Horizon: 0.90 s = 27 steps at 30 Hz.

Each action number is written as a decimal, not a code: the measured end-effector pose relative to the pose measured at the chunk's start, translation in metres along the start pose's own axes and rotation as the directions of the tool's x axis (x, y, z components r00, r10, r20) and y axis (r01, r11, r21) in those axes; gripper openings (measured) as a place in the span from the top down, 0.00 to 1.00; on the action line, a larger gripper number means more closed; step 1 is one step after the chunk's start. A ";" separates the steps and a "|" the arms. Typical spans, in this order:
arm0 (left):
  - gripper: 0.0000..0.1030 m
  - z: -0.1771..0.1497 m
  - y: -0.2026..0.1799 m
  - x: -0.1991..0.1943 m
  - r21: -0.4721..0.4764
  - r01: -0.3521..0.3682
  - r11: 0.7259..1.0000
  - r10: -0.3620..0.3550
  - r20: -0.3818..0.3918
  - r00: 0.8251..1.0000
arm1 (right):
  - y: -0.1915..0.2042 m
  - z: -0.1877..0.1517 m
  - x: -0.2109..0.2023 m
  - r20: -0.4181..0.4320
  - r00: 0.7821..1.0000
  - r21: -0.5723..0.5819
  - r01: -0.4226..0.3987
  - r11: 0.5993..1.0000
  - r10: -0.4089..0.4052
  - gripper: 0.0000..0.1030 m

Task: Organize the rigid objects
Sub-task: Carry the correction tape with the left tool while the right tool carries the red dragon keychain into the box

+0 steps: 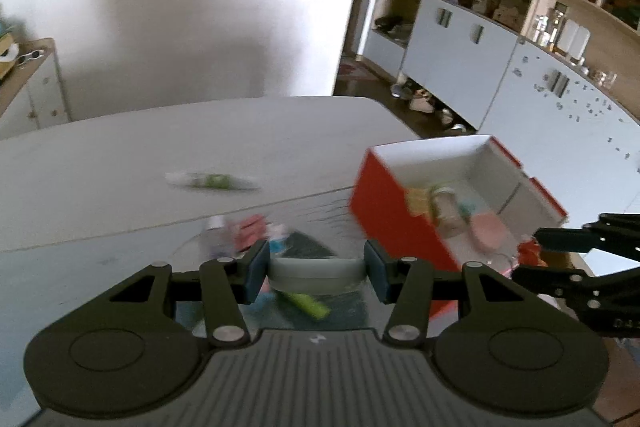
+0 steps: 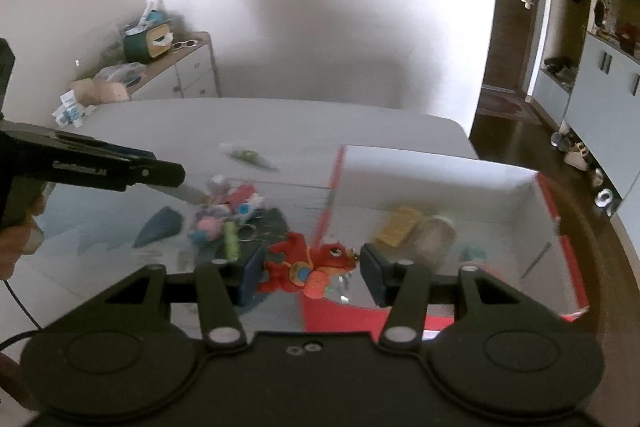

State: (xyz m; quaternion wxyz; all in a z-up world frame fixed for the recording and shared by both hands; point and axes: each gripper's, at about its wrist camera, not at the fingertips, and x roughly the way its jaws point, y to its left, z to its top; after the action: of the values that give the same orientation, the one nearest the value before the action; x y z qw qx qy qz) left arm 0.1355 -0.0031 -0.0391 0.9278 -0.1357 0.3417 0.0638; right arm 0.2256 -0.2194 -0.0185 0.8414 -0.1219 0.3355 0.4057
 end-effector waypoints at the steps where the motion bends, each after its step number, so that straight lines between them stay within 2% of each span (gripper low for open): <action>1: 0.51 0.003 -0.008 0.002 0.002 0.001 1.000 -0.001 0.001 1.000 | -0.008 0.000 0.000 -0.001 1.000 0.000 0.002 1.000 -0.002 0.50; 15: 0.51 0.034 -0.118 0.050 0.038 0.018 0.999 -0.018 -0.009 1.000 | -0.111 0.004 0.024 -0.046 0.999 -0.023 -0.005 1.000 0.004 0.50; 27: 0.51 0.044 -0.169 0.125 0.054 -0.011 0.998 0.016 -0.099 0.995 | -0.164 0.018 0.089 -0.123 0.992 -0.042 0.036 0.998 -0.041 0.50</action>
State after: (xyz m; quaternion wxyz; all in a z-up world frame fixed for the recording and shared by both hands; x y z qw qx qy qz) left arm 0.2931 -0.1488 -0.0534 0.9124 -0.1118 0.3900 0.0540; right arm 0.3990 -0.2625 -0.0746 0.8240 -0.1698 0.3766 0.3878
